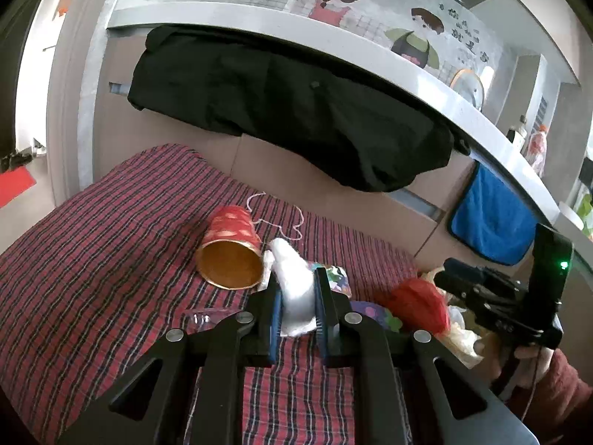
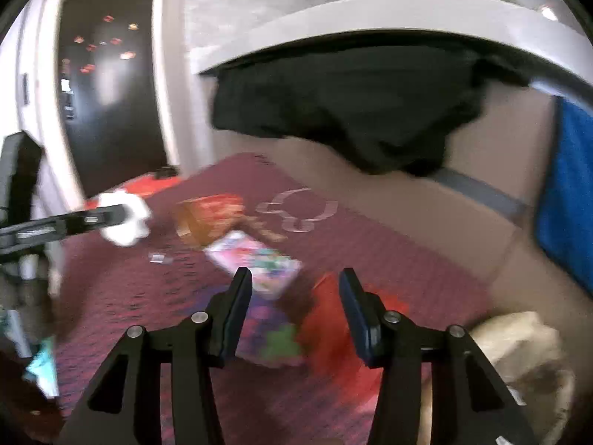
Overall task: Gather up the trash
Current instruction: 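Grasp the red plastic bag with the right tool while the left tool holds the tissue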
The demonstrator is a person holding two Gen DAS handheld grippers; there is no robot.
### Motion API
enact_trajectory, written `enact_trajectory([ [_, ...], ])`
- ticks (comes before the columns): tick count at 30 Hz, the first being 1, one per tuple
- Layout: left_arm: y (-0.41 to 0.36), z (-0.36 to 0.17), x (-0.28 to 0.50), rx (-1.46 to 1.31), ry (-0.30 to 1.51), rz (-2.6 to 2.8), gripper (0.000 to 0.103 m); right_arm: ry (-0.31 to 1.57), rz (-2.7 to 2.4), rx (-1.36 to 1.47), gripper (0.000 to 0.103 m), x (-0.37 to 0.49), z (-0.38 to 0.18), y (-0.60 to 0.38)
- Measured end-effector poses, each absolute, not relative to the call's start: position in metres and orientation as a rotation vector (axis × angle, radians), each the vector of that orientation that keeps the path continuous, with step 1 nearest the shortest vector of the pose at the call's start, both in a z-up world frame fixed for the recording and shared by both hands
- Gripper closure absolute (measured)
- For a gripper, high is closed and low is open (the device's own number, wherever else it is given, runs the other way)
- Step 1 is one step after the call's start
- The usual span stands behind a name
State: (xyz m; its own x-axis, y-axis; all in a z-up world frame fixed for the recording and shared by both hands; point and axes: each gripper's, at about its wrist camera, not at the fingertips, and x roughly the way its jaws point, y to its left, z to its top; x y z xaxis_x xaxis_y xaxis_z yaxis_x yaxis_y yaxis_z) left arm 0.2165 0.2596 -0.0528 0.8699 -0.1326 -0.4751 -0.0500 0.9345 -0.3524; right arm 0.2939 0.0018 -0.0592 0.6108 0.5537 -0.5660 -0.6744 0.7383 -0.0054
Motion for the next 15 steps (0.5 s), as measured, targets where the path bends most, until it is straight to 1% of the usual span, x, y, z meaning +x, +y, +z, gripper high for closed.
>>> enact_trajectory([
  [3, 0.254, -0.053, 0.218, -0.346, 0.518, -0.035, 0.087, 0.586, 0.65, -0.249, 0.057, 0.306, -0.071, -0.009],
  [6, 0.254, -0.049, 0.218, -0.34, 0.51, -0.025, 0.087, 0.698, 0.639, -0.198, 0.057, 0.325, -0.097, -0.02],
  [8, 0.256, -0.046, 0.217, -0.338, 0.504, -0.019, 0.087, 0.747, 0.638, -0.174, 0.055, 0.329, -0.113, -0.024],
  [15, 0.256, -0.04, 0.218, -0.326, 0.497, -0.006, 0.087, 0.721, 0.63, -0.216, 0.052, 0.319, -0.128, -0.019],
])
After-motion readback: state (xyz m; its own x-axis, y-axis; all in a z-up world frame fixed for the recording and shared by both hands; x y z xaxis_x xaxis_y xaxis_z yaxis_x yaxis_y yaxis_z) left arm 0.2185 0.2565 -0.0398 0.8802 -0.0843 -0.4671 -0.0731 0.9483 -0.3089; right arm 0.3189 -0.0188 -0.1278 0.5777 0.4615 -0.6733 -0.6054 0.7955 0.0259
